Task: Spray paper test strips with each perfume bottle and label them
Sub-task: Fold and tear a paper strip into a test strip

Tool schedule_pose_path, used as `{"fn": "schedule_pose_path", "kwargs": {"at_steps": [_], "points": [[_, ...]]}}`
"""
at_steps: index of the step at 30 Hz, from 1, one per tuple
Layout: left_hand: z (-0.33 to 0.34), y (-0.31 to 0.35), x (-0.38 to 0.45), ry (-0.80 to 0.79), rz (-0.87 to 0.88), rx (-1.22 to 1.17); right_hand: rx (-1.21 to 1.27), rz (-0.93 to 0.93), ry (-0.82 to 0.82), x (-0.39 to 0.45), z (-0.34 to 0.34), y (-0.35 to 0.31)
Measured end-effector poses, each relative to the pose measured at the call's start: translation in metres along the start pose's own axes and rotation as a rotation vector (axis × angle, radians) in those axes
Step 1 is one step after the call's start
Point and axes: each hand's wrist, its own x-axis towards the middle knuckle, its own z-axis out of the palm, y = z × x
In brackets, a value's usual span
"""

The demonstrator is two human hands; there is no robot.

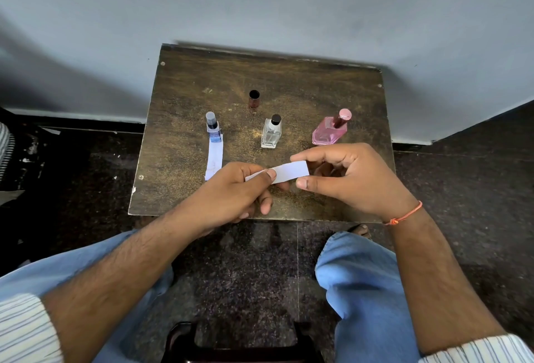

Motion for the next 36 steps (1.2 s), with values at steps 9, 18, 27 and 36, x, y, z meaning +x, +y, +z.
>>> {"fn": "schedule_pose_path", "kwargs": {"at_steps": [9, 18, 27, 36], "points": [[-0.0005, 0.0024, 0.0003, 0.015, -0.002, 0.037, 0.254, 0.064, 0.007, -0.0025, -0.0070, -0.0003], [-0.0006, 0.0018, -0.0013, 0.011, 0.002, 0.051, 0.246, 0.105, 0.029, -0.0008, -0.0063, -0.0008], [-0.0008, 0.0015, -0.0018, 0.001, 0.014, 0.046, 0.220, 0.127, 0.037, 0.0009, -0.0043, -0.0026], [0.0004, 0.0028, -0.0015, 0.002, 0.015, 0.043, 0.229, 0.085, 0.068, 0.0018, -0.0034, -0.0036]]}}
